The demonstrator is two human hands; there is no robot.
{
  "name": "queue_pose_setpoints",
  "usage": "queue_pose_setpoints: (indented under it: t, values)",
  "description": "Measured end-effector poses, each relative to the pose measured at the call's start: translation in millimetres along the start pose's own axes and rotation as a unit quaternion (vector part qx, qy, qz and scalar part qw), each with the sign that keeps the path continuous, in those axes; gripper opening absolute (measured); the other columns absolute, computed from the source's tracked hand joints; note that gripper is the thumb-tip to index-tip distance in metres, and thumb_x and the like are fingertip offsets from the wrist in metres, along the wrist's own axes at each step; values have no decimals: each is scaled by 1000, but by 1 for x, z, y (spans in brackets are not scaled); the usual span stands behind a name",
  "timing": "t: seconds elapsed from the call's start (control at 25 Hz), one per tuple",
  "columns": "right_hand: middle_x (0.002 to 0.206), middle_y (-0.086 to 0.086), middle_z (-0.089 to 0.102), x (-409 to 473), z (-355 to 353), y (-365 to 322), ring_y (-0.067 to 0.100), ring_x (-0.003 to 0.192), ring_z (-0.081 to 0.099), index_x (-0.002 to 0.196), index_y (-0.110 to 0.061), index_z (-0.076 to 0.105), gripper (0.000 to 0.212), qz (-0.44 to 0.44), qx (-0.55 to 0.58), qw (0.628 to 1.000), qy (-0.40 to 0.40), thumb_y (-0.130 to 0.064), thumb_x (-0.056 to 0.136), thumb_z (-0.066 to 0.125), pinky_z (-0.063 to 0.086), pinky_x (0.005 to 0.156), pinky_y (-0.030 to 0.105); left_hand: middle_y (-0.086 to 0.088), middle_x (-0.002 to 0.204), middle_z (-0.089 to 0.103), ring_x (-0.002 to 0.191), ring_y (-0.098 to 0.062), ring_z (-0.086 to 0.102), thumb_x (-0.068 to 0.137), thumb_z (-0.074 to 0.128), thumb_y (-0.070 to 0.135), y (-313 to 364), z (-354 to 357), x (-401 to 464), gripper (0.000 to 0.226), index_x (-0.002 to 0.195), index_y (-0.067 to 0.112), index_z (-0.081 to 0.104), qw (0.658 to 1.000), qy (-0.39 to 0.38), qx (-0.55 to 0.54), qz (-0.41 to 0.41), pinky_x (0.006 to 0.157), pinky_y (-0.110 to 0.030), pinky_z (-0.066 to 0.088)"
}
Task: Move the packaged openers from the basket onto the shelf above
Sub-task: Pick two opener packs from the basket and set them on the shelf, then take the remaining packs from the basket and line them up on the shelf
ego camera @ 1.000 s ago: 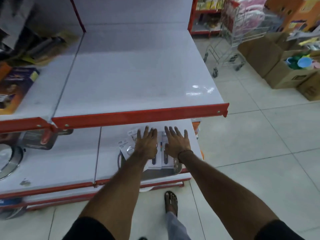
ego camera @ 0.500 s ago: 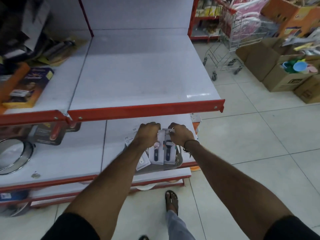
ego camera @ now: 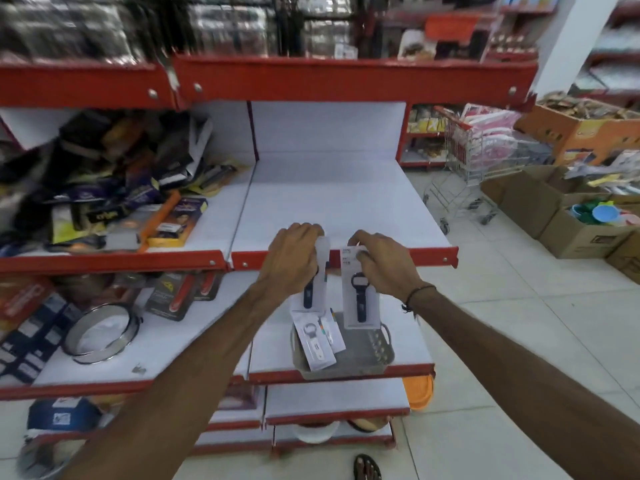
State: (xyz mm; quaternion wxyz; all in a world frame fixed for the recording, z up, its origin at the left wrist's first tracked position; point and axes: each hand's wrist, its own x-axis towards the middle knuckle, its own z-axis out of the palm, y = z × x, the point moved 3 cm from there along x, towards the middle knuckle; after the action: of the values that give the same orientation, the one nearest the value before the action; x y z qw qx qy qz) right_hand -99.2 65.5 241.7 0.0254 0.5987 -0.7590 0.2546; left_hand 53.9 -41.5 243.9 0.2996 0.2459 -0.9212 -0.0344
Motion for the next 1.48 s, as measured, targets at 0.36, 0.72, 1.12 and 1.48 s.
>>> queue_pose_setpoints:
  t: [0.36,0.72,1.12,1.48]
  values:
    - [77,1,64,137,-41,-30,15,63,56,94,-25,55,18,48,146,987,43,-12,91,43,38,54,28,-15,81,72,72,-32,66,80,47,-5,-79,-52,111,24,92,6,64,996,60,26,-68,65,-40,57]
    - [76,-3,64,191,53,1,25,72,61,113,-26,59,30,91,94,987,-94,-19,92,39,47,75,33,-12,121,68,116,-34,58,89,46,6,-124,37,123,34,119,11,61,981,-78,34,-174,99,-46,38]
    - [133,4,60,185,73,23,28,124,51,139,-36,47,49,101,-25,983,-151,-23,93,37,33,105,49,-6,165,21,153,-26,14,94,55,15,-125,42,91,65,154,18,28,955,-211,53,-199,125,-55,8]
    - [80,2,67,42,37,-19,26,72,52,82,-12,66,10,-220,-46,947,231,-16,84,57,37,66,38,-12,98,65,88,-27,57,85,54,5,-40,23,-17,18,100,5,64,994,96,45,3,74,-40,48]
